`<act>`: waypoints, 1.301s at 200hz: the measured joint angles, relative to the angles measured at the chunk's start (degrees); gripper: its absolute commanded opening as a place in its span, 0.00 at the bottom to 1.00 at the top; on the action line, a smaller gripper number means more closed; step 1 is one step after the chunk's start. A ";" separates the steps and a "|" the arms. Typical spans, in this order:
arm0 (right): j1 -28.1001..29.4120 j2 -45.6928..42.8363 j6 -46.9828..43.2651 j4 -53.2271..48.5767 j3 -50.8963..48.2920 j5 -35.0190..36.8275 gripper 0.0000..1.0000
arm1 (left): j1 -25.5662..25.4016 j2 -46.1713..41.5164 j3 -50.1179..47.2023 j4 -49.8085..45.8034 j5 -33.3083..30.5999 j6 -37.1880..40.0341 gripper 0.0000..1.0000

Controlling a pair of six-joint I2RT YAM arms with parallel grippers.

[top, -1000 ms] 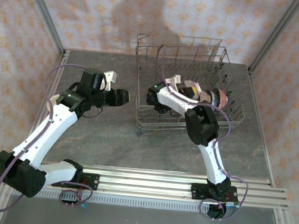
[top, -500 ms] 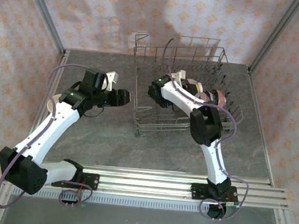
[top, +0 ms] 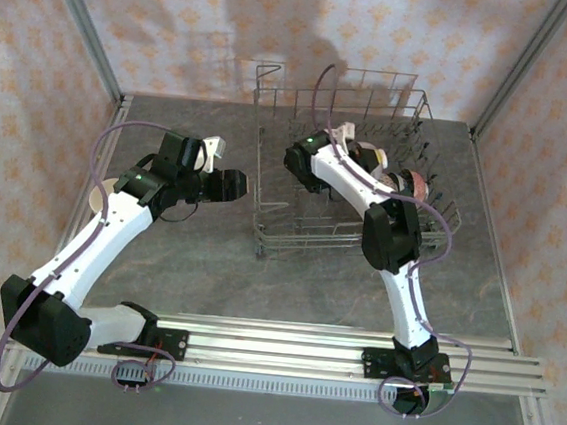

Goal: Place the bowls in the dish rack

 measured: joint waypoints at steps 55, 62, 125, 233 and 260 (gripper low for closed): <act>0.09 0.09 -5.31 0.00 6.10 2.62 0.00 | 0.00 0.02 0.02 -0.02 0.00 0.00 0.65; 0.22 0.09 -6.12 0.00 7.17 3.30 0.00 | 0.00 0.02 0.02 -0.02 0.00 0.00 0.65; 4.52 0.09 -9.94 0.02 9.35 4.81 0.00 | 0.00 0.02 0.02 -0.02 0.00 0.00 0.65; 6.34 -2.73 -2.54 -0.02 -5.70 -1.38 0.00 | 0.00 -0.94 0.02 -0.20 -0.44 0.00 0.65; 6.34 -3.39 -1.64 0.00 -6.54 -2.84 0.00 | 0.00 -0.94 0.02 -0.20 -0.44 0.00 0.65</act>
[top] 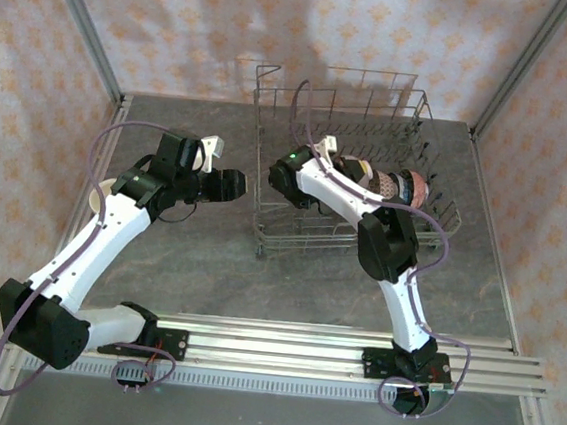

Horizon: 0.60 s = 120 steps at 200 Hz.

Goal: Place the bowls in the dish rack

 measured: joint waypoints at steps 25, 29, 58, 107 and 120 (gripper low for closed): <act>-0.20 -0.26 0.13 0.00 0.00 -0.87 0.00 | 0.00 0.00 0.00 0.00 0.00 0.00 0.65; -0.26 -0.26 0.13 0.00 0.00 -0.94 0.00 | 0.00 0.00 0.00 0.00 0.00 0.00 0.65; -0.55 -0.63 0.81 0.11 -0.13 -1.51 0.00 | 0.00 0.04 0.00 0.00 0.00 0.02 0.65; -2.23 -4.00 2.73 0.35 -2.23 -3.89 0.00 | 0.37 1.79 0.00 0.17 0.04 0.46 0.65; -2.82 -4.28 2.95 0.35 -2.25 -4.39 0.00 | 0.37 2.56 -0.02 0.17 0.07 0.46 0.65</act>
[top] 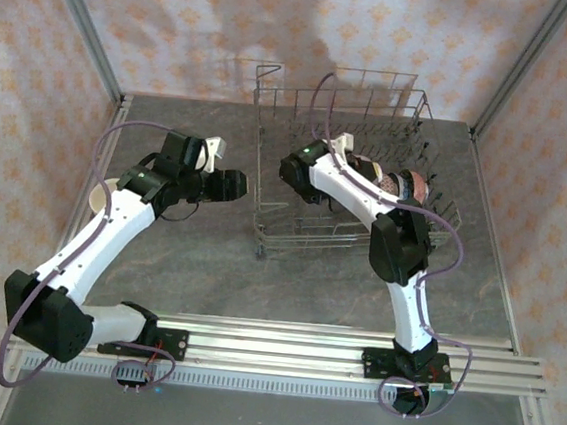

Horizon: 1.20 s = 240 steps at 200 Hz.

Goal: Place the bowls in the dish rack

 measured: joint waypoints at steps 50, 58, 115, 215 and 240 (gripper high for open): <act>-0.42 -0.22 1.77 0.00 -0.57 -0.42 0.00 | 0.00 0.37 0.00 0.35 0.63 -0.02 0.65; -0.42 -0.22 2.25 0.00 -0.70 -0.39 0.00 | 0.00 0.46 0.00 0.44 0.72 -0.02 0.65; -0.57 -0.22 6.34 0.02 -1.95 -0.39 0.00 | 0.00 0.63 -0.02 0.92 1.66 -0.04 0.65; 0.85 0.24 10.43 -0.22 -1.46 -4.07 0.00 | 0.00 0.63 -0.11 1.36 2.10 -0.02 0.65; 1.51 0.87 12.07 -0.24 -1.77 -4.68 0.00 | 0.00 0.63 -0.11 1.36 2.12 -0.02 0.65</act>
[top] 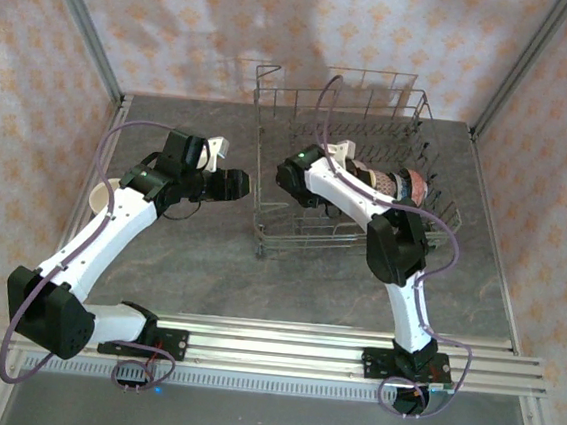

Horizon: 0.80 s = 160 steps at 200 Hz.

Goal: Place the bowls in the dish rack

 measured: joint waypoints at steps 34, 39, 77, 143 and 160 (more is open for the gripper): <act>0.02 0.00 2.12 -0.11 -0.81 0.20 0.00 | 0.00 0.00 0.00 0.00 0.00 0.00 0.65; 0.02 0.00 2.25 -0.13 -0.81 0.17 0.00 | 0.00 0.00 0.00 0.00 0.00 0.00 0.65; -0.07 0.00 2.36 -0.13 -0.24 -0.13 0.00 | 0.00 0.00 0.00 0.00 0.00 0.00 0.65; -1.01 0.00 -0.81 -0.13 3.10 -2.23 0.00 | -0.04 1.92 0.00 0.17 0.35 -0.02 0.65; -1.40 0.00 -1.90 -0.11 4.00 -2.89 0.00 | -0.17 2.67 0.00 0.42 0.61 0.00 0.65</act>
